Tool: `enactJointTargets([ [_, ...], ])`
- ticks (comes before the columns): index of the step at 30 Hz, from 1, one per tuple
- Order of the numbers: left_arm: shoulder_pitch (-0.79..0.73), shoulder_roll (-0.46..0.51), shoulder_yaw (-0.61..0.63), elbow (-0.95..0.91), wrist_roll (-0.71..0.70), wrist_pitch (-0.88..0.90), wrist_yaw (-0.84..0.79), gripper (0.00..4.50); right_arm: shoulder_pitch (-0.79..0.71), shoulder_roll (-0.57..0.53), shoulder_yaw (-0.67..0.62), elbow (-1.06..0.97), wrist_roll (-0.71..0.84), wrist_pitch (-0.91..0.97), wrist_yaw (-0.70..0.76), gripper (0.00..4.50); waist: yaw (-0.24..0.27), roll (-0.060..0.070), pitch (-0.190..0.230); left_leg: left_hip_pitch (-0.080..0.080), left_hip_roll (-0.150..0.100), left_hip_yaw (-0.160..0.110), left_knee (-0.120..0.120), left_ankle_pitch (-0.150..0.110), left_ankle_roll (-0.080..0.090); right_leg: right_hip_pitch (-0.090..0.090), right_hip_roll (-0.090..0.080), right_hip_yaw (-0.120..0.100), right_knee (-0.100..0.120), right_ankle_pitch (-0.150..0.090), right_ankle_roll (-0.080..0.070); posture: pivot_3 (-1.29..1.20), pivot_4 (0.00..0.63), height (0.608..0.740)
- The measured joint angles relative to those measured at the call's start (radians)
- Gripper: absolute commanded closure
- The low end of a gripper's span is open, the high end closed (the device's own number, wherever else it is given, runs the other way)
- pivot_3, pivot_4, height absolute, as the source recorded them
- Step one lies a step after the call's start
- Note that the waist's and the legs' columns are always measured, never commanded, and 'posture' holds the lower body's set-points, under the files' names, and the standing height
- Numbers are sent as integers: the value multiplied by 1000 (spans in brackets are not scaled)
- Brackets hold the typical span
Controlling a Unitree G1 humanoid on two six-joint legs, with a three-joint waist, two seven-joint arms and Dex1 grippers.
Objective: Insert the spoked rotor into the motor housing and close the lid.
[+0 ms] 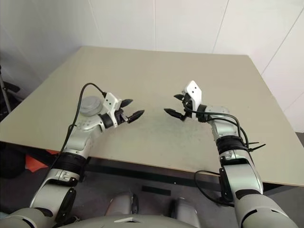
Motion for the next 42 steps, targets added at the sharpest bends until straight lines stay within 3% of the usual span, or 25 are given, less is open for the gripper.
enactJointTargets([
  [18,32,10,37,-43,-43,47,-22,29,-71,-54,-21,163,-19,-58,-23,0,0,0,0,0,0,0,1,0,1,0,0,0,1,0,0,0,0,740],
  [42,31,7,54,-43,-40,37,17,29,-83,-41,-20,141,-44,-76,-75,0,0,0,0,0,1,0,1,-1,1,0,0,0,2,0,0,0,0,740],
])
